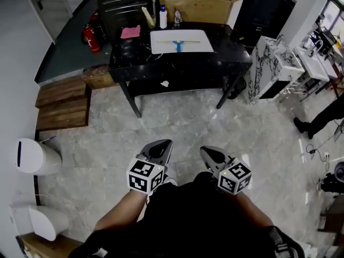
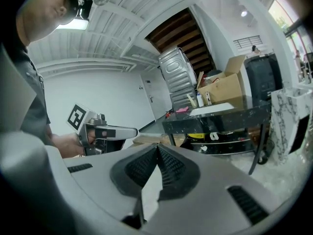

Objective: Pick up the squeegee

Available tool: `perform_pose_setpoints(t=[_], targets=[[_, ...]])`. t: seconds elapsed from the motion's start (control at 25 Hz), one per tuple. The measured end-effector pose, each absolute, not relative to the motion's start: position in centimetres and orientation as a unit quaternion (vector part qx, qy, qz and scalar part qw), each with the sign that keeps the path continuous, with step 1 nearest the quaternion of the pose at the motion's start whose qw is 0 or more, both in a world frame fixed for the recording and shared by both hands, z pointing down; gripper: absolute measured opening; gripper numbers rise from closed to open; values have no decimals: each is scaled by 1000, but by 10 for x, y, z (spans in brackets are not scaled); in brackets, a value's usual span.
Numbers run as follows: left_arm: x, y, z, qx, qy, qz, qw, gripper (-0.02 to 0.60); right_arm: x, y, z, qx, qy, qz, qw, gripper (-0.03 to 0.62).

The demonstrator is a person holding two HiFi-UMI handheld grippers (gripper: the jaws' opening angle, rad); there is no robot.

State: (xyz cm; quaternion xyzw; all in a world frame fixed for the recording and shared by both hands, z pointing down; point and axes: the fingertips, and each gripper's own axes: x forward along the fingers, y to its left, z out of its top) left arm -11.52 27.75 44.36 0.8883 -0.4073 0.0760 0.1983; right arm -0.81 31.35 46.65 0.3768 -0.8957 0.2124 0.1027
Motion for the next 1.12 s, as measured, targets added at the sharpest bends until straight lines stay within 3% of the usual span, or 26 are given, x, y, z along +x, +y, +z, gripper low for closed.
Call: perform_pose_setpoints(t=[0.6,1.12], targets=[[-113,241,452,879,-422,72,211,18,3,265,474,378,-891,231,99,9],[-93,137,442,868,-443,81,208,18,13,157,464,354,-909,190,107,9]])
